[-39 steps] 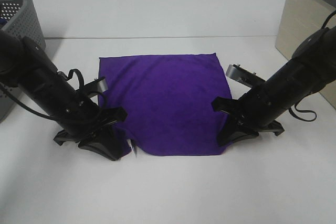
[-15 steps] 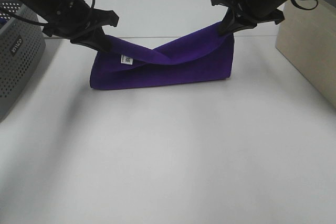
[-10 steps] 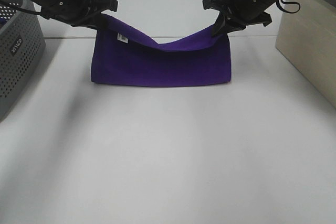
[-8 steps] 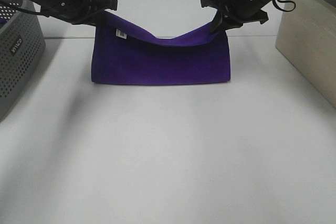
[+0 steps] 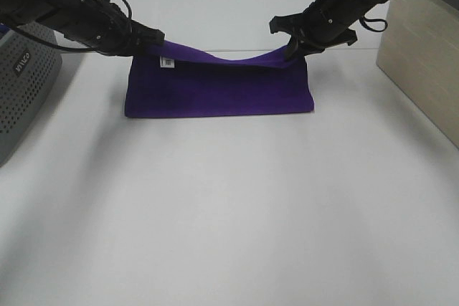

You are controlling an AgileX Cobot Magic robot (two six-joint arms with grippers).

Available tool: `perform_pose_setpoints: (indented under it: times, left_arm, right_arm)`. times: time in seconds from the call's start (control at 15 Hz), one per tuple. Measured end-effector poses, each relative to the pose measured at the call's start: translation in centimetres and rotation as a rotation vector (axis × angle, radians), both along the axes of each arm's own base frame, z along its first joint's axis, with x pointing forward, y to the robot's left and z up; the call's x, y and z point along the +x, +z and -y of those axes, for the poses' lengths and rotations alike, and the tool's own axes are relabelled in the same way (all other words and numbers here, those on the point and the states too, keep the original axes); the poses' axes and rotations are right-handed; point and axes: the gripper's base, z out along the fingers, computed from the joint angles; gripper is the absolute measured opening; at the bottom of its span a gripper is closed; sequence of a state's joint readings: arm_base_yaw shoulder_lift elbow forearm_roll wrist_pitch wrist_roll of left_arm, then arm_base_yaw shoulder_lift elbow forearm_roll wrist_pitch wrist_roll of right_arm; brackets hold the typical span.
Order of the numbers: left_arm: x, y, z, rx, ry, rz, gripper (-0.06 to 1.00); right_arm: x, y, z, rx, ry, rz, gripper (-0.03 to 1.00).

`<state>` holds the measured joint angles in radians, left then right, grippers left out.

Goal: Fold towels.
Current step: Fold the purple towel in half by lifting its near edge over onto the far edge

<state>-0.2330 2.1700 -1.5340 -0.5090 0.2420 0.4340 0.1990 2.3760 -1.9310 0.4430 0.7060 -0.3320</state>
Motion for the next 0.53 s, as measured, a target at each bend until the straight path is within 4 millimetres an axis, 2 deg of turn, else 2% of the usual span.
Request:
perform_pose_setpoints:
  times: [0.2, 0.33, 0.4, 0.47, 0.53]
  left_arm:
    - [-0.1, -1.9, 0.1, 0.017, -0.017, -0.057, 0.00]
    - [-0.1, -2.5, 0.1, 0.022, -0.019, -0.069, 0.02]
    - [-0.1, -2.6, 0.1, 0.023, -0.019, -0.071, 0.06]
    - [-0.1, -2.6, 0.1, 0.026, -0.021, -0.071, 0.14]
    - [-0.1, -2.6, 0.1, 0.031, -0.027, -0.072, 0.28]
  right_arm:
    - [-0.1, -1.8, 0.0, -0.006, -0.001, -0.054, 0.05]
    - [-0.1, -2.5, 0.0, -0.008, -0.003, -0.067, 0.14]
    - [-0.1, -2.6, 0.0, -0.012, -0.004, -0.069, 0.21]
    - [-0.1, -2.6, 0.1, -0.018, -0.005, -0.070, 0.32]
    - [-0.1, -2.6, 0.2, -0.030, -0.003, -0.070, 0.46]
